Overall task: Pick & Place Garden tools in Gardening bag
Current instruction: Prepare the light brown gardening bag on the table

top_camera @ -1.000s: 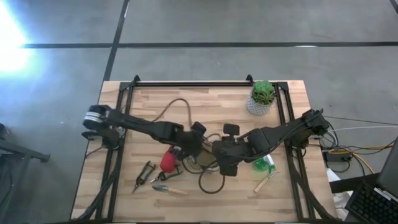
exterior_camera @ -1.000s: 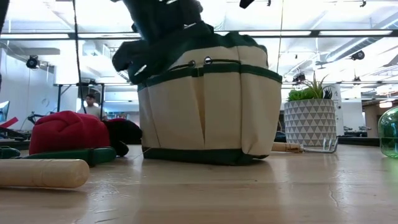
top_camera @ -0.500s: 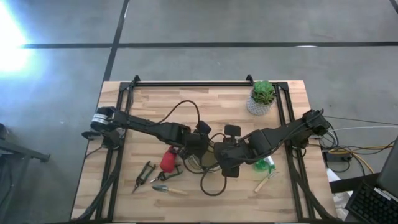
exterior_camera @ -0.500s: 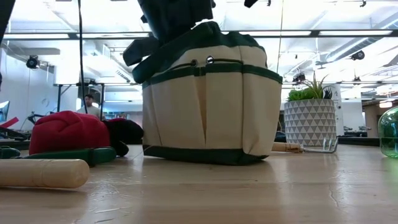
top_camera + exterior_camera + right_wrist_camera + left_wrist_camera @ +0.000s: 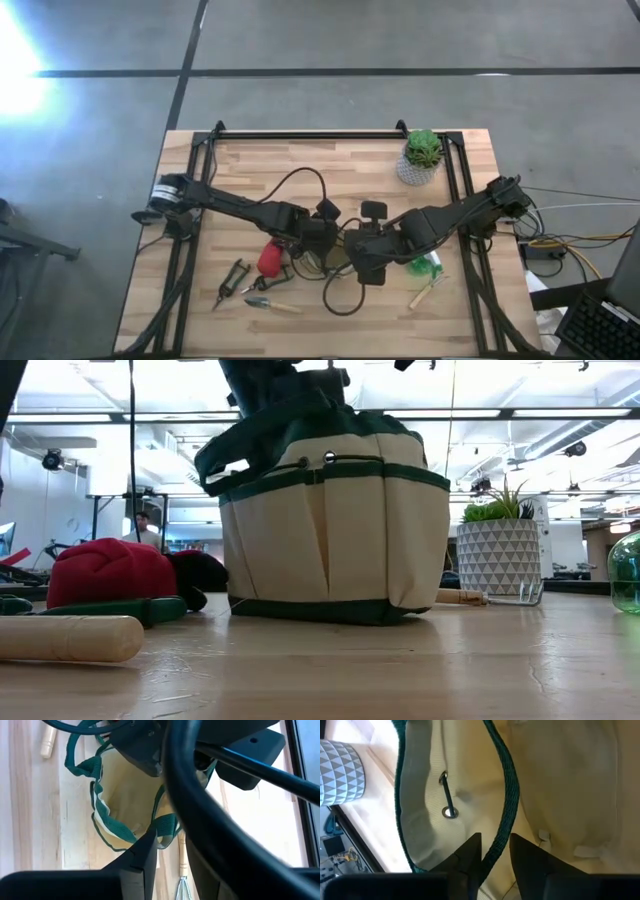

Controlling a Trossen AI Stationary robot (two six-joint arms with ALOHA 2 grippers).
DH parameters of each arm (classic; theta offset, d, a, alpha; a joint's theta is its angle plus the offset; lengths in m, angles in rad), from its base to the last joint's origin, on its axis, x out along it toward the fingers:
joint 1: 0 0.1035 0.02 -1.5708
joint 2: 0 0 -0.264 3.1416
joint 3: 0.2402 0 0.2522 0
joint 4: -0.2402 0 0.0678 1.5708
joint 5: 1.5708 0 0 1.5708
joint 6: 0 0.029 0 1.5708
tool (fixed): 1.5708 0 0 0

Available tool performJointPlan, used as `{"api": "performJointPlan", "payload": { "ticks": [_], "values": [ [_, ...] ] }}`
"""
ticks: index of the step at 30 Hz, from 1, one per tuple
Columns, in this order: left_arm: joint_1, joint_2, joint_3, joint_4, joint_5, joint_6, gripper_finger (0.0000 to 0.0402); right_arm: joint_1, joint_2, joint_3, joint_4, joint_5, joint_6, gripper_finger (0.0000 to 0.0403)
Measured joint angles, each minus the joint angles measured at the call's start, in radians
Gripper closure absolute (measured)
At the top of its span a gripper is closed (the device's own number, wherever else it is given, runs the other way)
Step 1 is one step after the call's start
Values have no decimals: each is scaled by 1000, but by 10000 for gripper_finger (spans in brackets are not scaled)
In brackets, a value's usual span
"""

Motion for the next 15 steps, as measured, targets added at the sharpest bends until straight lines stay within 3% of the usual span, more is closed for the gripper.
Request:
{"api": "performJointPlan", "payload": {
  "ticks": [7,12,15],
  "values": [
    [0,0,9,-1,9,-36,388,0,-4,0,2,5,0,318],
    [0,0,27,-6,27,-68,391,0,-6,0,3,9,0,325],
    [2,0,40,-7,102,-83,395,0,-6,0,2,9,0,329]
  ]
}}
